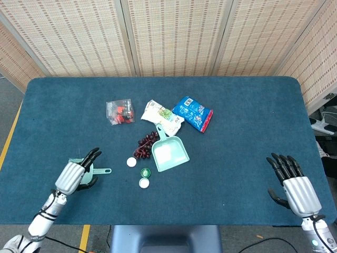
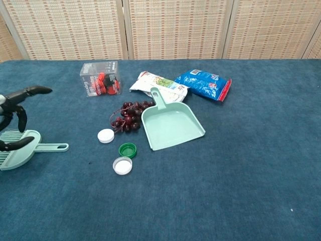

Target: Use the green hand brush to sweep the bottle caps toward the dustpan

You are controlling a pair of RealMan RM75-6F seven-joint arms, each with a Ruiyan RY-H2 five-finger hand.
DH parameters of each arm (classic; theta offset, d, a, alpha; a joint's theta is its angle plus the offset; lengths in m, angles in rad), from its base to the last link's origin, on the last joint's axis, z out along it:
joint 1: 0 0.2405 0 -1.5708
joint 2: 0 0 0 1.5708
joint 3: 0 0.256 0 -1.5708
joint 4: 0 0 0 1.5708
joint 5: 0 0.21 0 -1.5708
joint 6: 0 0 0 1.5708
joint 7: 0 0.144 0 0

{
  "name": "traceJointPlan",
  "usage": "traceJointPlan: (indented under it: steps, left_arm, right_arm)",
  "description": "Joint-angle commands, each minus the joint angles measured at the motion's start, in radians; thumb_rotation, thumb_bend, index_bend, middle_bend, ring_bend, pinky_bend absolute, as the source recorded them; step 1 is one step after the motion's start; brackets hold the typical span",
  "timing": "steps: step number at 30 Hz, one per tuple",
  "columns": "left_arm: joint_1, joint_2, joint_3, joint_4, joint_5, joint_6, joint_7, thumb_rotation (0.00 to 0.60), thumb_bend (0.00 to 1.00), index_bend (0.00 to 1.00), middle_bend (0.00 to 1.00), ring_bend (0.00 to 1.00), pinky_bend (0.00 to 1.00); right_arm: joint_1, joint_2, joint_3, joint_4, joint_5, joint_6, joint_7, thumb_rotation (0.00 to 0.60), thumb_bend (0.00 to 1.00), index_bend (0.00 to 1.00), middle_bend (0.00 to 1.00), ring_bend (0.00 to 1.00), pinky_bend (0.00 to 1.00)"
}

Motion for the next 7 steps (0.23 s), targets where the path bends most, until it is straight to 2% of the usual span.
traceJointPlan:
  steps: [1, 4, 7]
  left_arm:
    - [0.154, 0.205, 0.020, -0.220, 0.016, 0.244, 0.055, 0.600, 0.34, 0.00, 0.00, 0.00, 0.19]
    - [0.174, 0.253, 0.008, -0.287, 0.014, 0.270, 0.111, 0.600, 0.34, 0.00, 0.00, 0.00, 0.08]
    - [0.175, 0.275, 0.014, -0.314, 0.025, 0.248, 0.140, 0.600, 0.34, 0.00, 0.00, 0.00, 0.04]
  right_arm:
    - [0.003, -0.004, 0.006, -0.006, 0.023, -0.017, -0.027, 0.600, 0.24, 0.00, 0.00, 0.00, 0.00]
    - [0.002, -0.007, 0.012, -0.013, 0.037, -0.019, -0.048, 0.600, 0.24, 0.00, 0.00, 0.00, 0.00]
    - [-0.002, -0.008, 0.013, -0.021, 0.035, -0.011, -0.066, 0.600, 0.24, 0.00, 0.00, 0.00, 0.00]
